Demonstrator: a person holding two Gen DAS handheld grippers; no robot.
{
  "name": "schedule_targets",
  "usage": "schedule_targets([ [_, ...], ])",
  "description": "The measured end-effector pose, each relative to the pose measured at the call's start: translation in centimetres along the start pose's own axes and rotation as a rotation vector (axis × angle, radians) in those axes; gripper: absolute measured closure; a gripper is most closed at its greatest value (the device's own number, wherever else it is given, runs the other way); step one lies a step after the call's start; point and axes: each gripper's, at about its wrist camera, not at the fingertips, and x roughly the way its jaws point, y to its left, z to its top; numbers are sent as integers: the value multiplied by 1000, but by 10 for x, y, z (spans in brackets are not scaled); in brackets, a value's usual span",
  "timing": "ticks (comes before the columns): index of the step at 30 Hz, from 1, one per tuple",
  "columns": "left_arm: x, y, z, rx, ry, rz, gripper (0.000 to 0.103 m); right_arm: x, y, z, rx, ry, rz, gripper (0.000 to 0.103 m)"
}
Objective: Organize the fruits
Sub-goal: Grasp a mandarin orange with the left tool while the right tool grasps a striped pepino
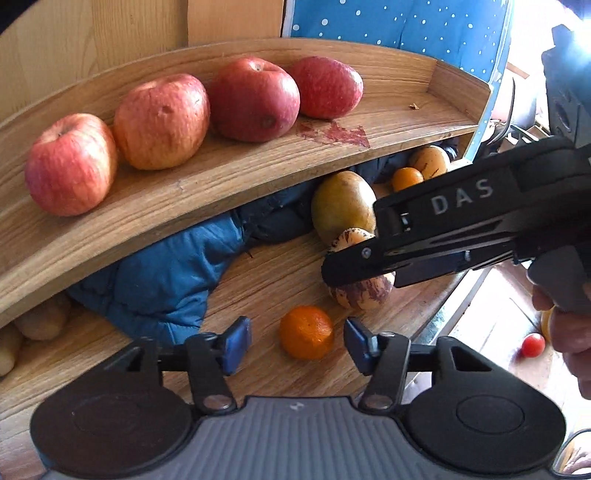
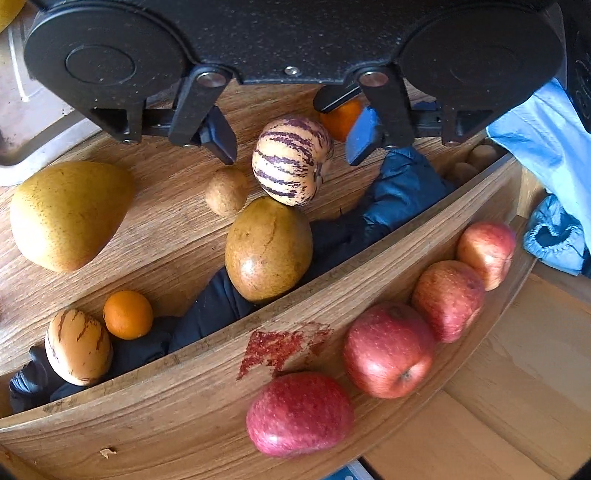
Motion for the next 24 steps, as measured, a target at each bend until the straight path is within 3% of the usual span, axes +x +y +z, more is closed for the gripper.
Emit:
schedule_targets([
  [6,5,2,-2,-14,17,-21,53,7,2,0,2,1,-12,46],
  [10,6,2,0,-18,22,-28,67,6,2,-2,-3,-9,-5,51],
  [16,3,2,-1,-36,22,-27,68,0,1,-6,-11,-33,12,52],
  [24,-13,-8,-2,-47,0,-6,68,-37,-17,-20,-28,-106,55,52],
])
